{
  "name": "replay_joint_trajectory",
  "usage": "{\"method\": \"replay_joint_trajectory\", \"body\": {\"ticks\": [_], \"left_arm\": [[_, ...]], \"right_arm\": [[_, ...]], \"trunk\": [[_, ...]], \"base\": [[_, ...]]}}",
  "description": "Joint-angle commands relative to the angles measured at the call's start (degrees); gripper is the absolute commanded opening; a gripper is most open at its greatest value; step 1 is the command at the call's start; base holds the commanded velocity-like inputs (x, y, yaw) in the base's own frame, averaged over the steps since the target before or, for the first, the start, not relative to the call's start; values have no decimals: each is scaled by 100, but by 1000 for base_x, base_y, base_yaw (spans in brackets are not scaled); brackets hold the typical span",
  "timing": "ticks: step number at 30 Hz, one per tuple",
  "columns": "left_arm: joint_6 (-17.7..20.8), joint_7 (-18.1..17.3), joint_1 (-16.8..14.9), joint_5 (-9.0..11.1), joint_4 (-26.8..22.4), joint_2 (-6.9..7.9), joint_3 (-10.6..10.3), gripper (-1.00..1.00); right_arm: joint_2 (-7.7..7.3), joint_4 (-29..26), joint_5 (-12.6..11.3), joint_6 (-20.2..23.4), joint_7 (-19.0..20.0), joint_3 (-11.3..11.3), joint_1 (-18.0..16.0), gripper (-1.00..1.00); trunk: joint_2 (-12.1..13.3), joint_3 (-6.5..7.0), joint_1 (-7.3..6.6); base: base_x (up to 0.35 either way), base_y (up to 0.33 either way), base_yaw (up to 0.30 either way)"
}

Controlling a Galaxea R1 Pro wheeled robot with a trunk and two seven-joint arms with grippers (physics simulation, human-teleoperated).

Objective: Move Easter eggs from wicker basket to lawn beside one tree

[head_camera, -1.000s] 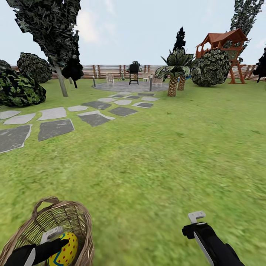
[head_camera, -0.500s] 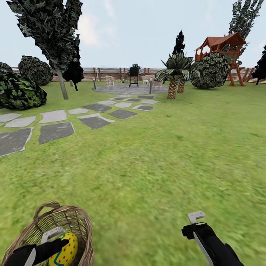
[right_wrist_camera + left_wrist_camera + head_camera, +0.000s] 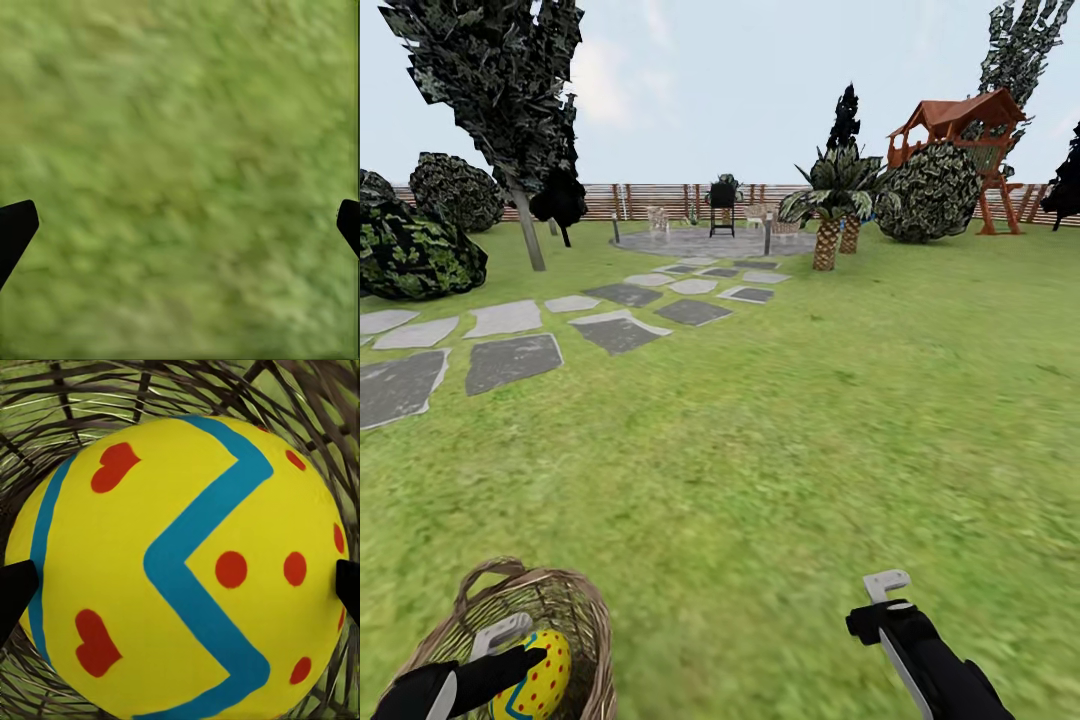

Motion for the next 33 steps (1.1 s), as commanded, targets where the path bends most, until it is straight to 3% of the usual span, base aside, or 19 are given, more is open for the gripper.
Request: {"method": "replay_joint_trajectory", "body": {"ticks": [1,33], "left_arm": [[45,-21,-3,12,-6,-3,23,-100],[45,-21,-3,12,-6,-10,17,-100]], "right_arm": [[-9,-8,19,37,-20,26,-3,100],[-2,-8,19,27,-20,42,-3,100]], "trunk": [[39,13,-24],[1323,587,-726]], "base": [[0,0,0],[0,0,0]]}}
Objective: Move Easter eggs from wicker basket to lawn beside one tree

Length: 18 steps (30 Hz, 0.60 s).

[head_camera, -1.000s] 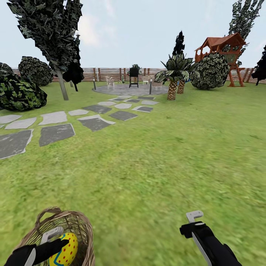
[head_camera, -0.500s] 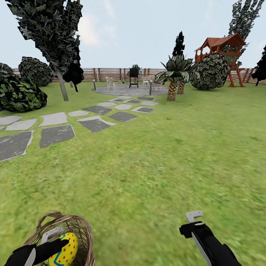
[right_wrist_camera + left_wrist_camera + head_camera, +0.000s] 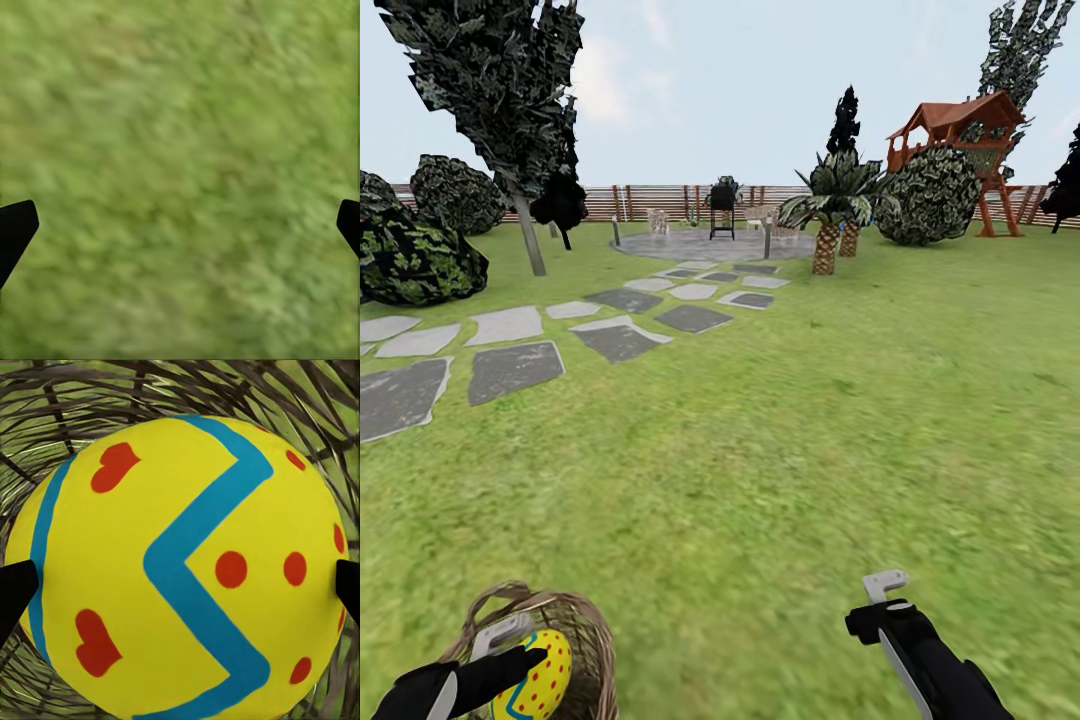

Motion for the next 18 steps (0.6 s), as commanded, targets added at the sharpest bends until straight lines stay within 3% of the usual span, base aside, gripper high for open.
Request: {"method": "replay_joint_trajectory", "body": {"ticks": [1,18], "left_arm": [[45,-21,-3,14,-6,0,21,-100],[45,-21,-3,18,-6,-5,20,-100]], "right_arm": [[-7,-8,19,35,-20,27,-3,100],[1,-8,19,29,-20,27,-3,100]], "trunk": [[39,13,-23],[721,318,-397]], "base": [[0,0,0],[0,0,0]]}}
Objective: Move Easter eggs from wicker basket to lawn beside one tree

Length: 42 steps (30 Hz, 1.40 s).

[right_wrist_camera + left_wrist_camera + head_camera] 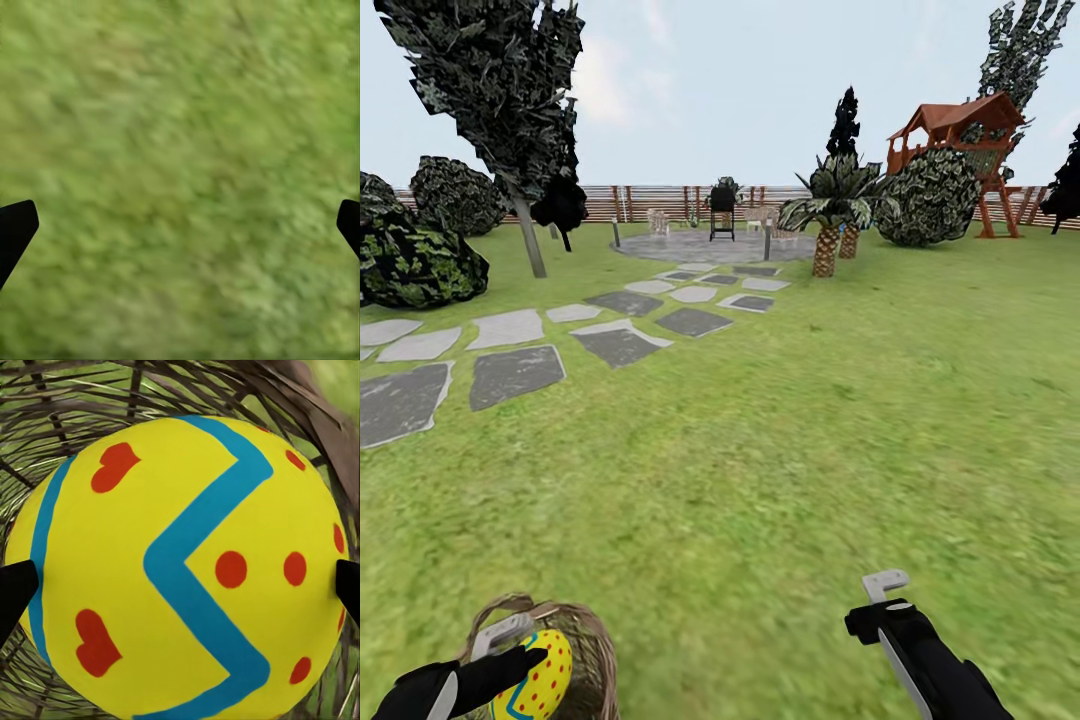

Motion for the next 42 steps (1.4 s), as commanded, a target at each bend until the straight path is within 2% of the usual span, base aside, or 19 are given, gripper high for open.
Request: {"method": "replay_joint_trajectory", "body": {"ticks": [1,25,42], "left_arm": [[46,-21,-3,16,-6,-3,23,-100],[46,-21,-3,19,-6,-3,23,-100],[46,-21,-3,28,-6,-3,23,-100]], "right_arm": [[-8,-8,19,36,-20,27,-3,100],[-14,-8,19,35,-20,19,-3,100],[-14,-8,21,27,-20,36,-3,100]], "trunk": [[39,13,-23],[1002,444,-550],[1683,749,-924]], "base": [[0,0,0],[0,0,-2],[0,0,-277]]}}
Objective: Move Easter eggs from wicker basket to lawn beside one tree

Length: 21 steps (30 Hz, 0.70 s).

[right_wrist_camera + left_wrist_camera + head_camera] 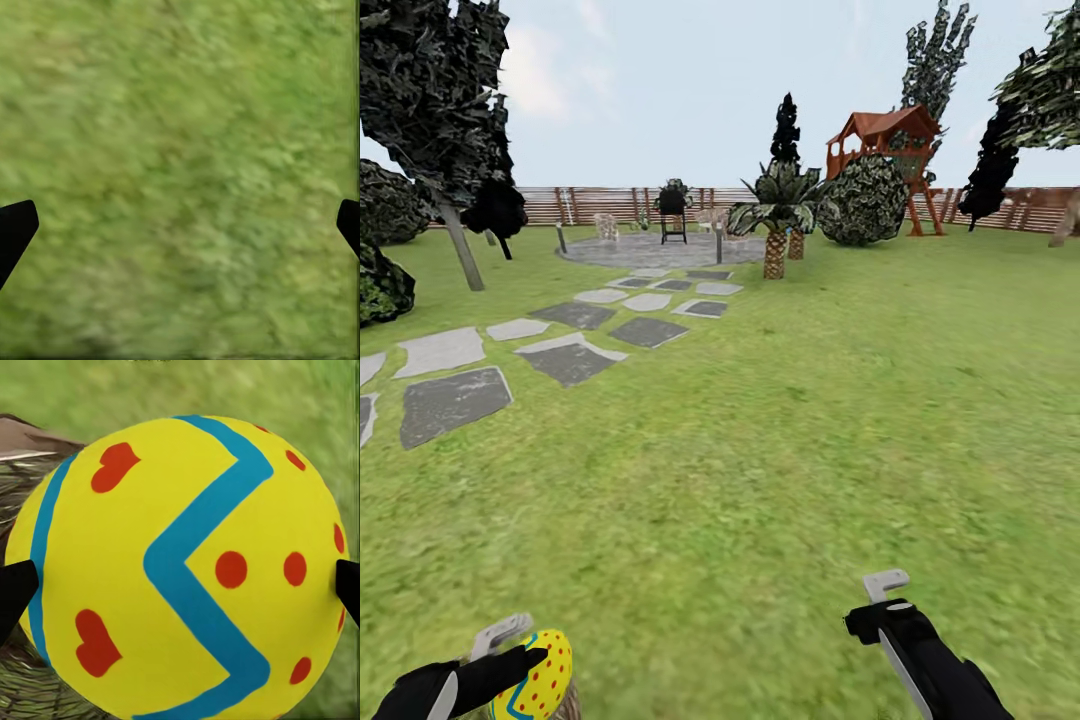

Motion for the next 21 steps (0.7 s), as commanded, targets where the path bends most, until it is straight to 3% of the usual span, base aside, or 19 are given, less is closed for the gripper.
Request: {"method": "replay_joint_trajectory", "body": {"ticks": [1,10,15,21], "left_arm": [[47,-21,-1,13,-9,-2,23,-100],[47,-21,-1,4,-2,-41,6,-100],[47,-21,-1,-1,0,-46,5,-100],[47,-21,-1,-1,0,-51,5,-100]], "right_arm": [[-6,-5,20,35,-21,29,-5,100],[-17,-11,15,42,-17,5,-5,100],[-254,-77,-72,90,-12,-56,-5,100],[-265,-44,-60,97,-20,-35,-5,100]], "trunk": [[39,13,-23],[400,174,-221],[600,264,-331],[841,372,-462]], "base": [[0,0,-292],[0,0,-292],[0,0,-292],[0,0,-292]]}}
